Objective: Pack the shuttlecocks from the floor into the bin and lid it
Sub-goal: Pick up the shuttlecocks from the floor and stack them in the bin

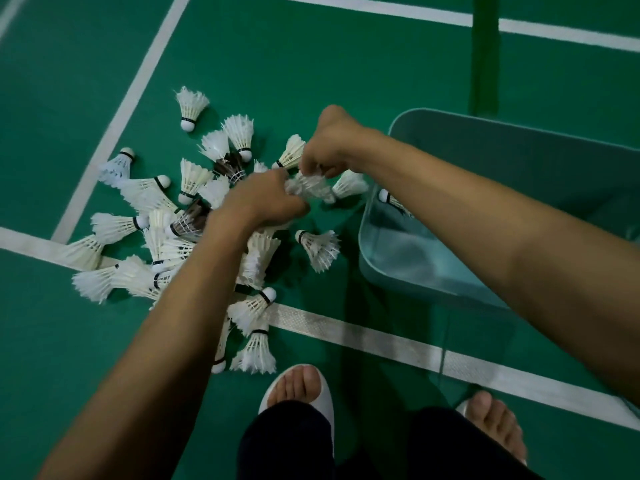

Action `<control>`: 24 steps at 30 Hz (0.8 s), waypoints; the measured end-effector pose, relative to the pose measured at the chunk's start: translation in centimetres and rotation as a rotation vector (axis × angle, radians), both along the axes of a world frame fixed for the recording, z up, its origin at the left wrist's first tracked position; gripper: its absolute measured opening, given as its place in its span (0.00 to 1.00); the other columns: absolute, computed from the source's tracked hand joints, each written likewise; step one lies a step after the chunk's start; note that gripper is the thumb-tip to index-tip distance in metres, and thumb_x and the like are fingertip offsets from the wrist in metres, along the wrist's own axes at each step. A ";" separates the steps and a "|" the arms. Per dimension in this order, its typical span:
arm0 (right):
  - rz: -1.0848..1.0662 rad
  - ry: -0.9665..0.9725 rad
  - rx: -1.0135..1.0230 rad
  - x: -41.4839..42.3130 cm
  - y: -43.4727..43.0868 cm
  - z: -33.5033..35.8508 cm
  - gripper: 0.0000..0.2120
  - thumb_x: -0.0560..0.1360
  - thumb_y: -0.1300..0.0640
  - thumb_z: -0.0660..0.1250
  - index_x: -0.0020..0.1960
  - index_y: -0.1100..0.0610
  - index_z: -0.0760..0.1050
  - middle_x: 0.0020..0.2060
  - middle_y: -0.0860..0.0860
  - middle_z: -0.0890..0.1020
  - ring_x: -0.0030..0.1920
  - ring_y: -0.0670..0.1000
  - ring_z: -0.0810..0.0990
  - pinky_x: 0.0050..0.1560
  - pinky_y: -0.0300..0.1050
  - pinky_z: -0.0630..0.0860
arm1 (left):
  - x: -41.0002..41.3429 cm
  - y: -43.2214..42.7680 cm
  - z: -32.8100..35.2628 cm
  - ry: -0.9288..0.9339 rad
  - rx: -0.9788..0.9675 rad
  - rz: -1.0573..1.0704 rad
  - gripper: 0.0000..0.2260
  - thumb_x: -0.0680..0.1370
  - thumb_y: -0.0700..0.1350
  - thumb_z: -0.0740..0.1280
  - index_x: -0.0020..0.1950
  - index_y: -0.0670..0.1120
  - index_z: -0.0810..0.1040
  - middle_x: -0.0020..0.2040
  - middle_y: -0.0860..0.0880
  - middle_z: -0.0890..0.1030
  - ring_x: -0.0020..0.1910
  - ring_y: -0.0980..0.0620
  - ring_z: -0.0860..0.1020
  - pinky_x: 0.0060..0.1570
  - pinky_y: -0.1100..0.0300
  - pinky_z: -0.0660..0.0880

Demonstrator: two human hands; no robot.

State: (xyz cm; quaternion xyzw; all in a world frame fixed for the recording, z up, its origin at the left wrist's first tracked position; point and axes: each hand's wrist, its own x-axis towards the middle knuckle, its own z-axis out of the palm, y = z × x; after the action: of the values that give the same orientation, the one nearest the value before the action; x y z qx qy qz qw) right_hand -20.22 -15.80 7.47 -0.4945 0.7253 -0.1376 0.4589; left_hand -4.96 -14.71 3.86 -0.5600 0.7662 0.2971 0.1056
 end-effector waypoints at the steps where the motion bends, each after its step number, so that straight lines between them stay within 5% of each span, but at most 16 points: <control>1: -0.036 -0.071 -0.004 -0.2 0.6 0.4 0.13 0.67 0.71 0.74 0.39 0.60 0.72 0.32 0.57 0.75 0.32 0.54 0.76 0.32 0.43 0.76 | 0.1 -0.1 1.6 -0.032 0.028 -0.031 0.24 0.74 0.52 0.71 0.69 0.48 0.74 0.60 0.43 0.80 0.53 0.43 0.78 0.54 0.51 0.75; 4: -0.143 -0.290 -0.023 -1.0 2.3 2.5 0.12 0.70 0.72 0.73 0.51 0.65 0.76 0.35 0.59 0.78 0.31 0.52 0.76 0.28 0.40 0.74 | -0.5 0.1 6.8 -0.045 0.056 -0.076 0.23 0.73 0.47 0.73 0.68 0.49 0.75 0.58 0.42 0.80 0.51 0.44 0.77 0.52 0.53 0.74; 7: -0.233 -0.454 -0.147 -2.5 3.9 5.5 0.13 0.71 0.73 0.71 0.55 0.77 0.78 0.44 0.66 0.83 0.38 0.55 0.80 0.39 0.51 0.81 | -1.7 0.6 11.5 0.058 -0.092 -0.071 0.20 0.67 0.49 0.72 0.58 0.47 0.79 0.50 0.41 0.82 0.46 0.43 0.81 0.52 0.48 0.80; 9: -0.313 -0.489 -0.282 -3.9 5.2 7.8 0.10 0.69 0.75 0.71 0.47 0.80 0.76 0.42 0.65 0.77 0.41 0.58 0.78 0.44 0.59 0.81 | -3.1 1.5 13.9 0.171 -0.170 -0.065 0.18 0.67 0.47 0.72 0.55 0.46 0.79 0.46 0.42 0.82 0.42 0.44 0.81 0.48 0.48 0.81; 12: -0.447 -0.468 -0.417 -7.6 7.3 10.1 0.09 0.66 0.74 0.73 0.38 0.68 0.73 0.41 0.64 0.76 0.39 0.59 0.79 0.40 0.54 0.78 | -6.7 3.0 15.5 0.340 -0.296 -0.100 0.20 0.62 0.51 0.70 0.52 0.48 0.80 0.44 0.44 0.83 0.42 0.43 0.81 0.45 0.46 0.81; 15: -0.631 -0.515 -0.435 -12.6 10.6 10.8 0.23 0.63 0.71 0.77 0.55 0.75 0.74 0.45 0.68 0.84 0.40 0.62 0.87 0.40 0.55 0.85 | -11.9 4.7 14.2 0.469 -0.384 -0.171 0.21 0.62 0.58 0.66 0.51 0.50 0.78 0.44 0.47 0.81 0.44 0.42 0.79 0.43 0.48 0.79; 18: -0.706 -0.358 -0.318 -16.8 14.1 9.7 0.13 0.68 0.70 0.76 0.51 0.69 0.79 0.42 0.63 0.86 0.39 0.56 0.88 0.40 0.53 0.86 | -17.1 7.0 11.1 0.447 -0.315 -0.294 0.27 0.62 0.60 0.66 0.58 0.50 0.75 0.48 0.48 0.81 0.47 0.41 0.78 0.44 0.49 0.76; 21: -0.597 -0.108 0.010 -19.1 16.6 6.6 0.06 0.74 0.63 0.75 0.44 0.59 0.78 0.41 0.58 0.84 0.38 0.53 0.84 0.48 0.51 0.84 | -19.8 8.3 6.9 0.300 -0.225 -0.357 0.33 0.66 0.54 0.75 0.64 0.42 0.67 0.51 0.42 0.79 0.48 0.38 0.77 0.43 0.49 0.73; 24: -0.613 -0.011 0.147 -20.2 17.2 2.7 0.09 0.76 0.61 0.74 0.41 0.57 0.74 0.28 0.55 0.76 0.25 0.49 0.70 0.36 0.44 0.78 | -19.9 8.7 3.9 0.160 -0.156 -0.368 0.23 0.67 0.53 0.76 0.53 0.42 0.73 0.44 0.46 0.78 0.45 0.39 0.78 0.39 0.52 0.71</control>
State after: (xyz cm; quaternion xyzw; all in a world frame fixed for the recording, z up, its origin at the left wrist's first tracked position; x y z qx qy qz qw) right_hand -40.41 1.36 10.19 -0.2176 0.8459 -0.2193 0.4347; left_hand -24.82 -6.04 7.73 -0.3919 0.8821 0.2560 0.0530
